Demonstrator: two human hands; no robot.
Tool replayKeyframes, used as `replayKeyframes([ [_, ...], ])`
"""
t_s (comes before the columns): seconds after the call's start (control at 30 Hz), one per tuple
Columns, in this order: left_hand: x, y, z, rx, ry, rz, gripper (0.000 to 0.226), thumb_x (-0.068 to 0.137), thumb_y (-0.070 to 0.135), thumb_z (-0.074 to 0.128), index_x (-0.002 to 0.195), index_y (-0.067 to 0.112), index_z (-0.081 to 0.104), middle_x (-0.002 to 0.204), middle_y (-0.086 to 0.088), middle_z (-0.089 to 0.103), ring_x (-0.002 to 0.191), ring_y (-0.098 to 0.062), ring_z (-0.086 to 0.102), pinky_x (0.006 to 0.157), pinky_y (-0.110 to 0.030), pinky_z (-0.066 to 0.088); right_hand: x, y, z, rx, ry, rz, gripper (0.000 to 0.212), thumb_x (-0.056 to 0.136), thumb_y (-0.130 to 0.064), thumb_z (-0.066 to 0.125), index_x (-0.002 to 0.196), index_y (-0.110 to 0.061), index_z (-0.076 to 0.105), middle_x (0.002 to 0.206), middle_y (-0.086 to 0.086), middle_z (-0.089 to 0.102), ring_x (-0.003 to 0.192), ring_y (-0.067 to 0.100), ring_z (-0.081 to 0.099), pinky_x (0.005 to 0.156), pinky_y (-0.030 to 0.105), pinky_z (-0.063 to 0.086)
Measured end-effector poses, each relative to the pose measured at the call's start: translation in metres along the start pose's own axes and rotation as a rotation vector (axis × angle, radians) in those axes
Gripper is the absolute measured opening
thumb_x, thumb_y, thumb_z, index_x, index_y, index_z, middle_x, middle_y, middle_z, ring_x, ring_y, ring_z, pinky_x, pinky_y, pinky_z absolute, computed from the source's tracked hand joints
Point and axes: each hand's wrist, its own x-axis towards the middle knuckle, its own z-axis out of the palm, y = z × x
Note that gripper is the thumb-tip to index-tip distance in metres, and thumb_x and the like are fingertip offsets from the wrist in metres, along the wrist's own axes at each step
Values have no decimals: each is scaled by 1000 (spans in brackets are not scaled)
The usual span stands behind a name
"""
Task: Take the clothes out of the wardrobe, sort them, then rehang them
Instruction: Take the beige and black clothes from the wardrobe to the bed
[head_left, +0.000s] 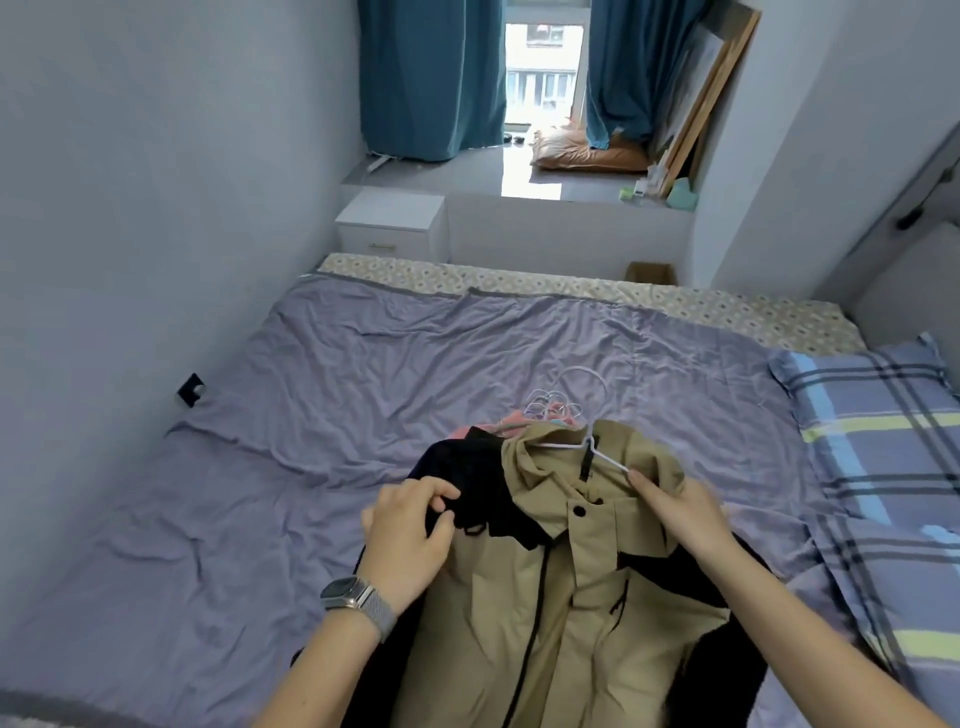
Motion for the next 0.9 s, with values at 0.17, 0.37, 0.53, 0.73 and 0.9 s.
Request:
replayKeyframes([
  [0.17, 9, -1, 15, 30, 38, -93, 29, 83, 17, 60, 89, 44, 52, 79, 17, 54, 92, -8, 47, 76, -27, 26, 51, 2, 7, -39, -72, 3, 15, 84, -39, 62, 74, -29, 61, 94, 6, 66, 94, 27, 59, 88, 41, 46],
  [0.37, 24, 3, 47, 70, -14, -148, 29, 84, 20, 55, 87, 47, 46, 82, 17, 55, 92, -5, 45, 78, -26, 26, 115, 9, 10, -214, -69, -32, 25, 85, -43, 57, 102, -26, 63, 104, 6, 66, 109, 31, 55, 97, 44, 37],
  [0.53, 42, 16, 63, 109, 9, -163, 21, 85, 21, 55, 98, 37, 56, 85, 18, 54, 94, -8, 46, 84, -28, 33, 158, 36, 20, -319, -159, -12, 64, 69, -47, 60, 128, -25, 48, 123, 2, 61, 121, 29, 50, 103, 45, 35],
  [0.73, 54, 26, 62, 94, -59, -125, 43, 83, 21, 58, 125, 22, 51, 112, 3, 55, 107, -14, 52, 97, -31, 42, 129, 17, 32, -316, -324, -163, 48, 81, -16, 62, 129, -11, 54, 131, 9, 57, 123, 26, 50, 100, 31, 40],
  [0.9, 32, 29, 47, 57, -38, -144, 53, 85, 20, 59, 135, 21, 41, 124, 1, 47, 94, -6, 46, 90, -19, 42, 100, 1, 34, -290, -360, -326, 50, 82, -11, 60, 132, -12, 52, 134, 3, 53, 124, 19, 49, 94, 21, 36],
])
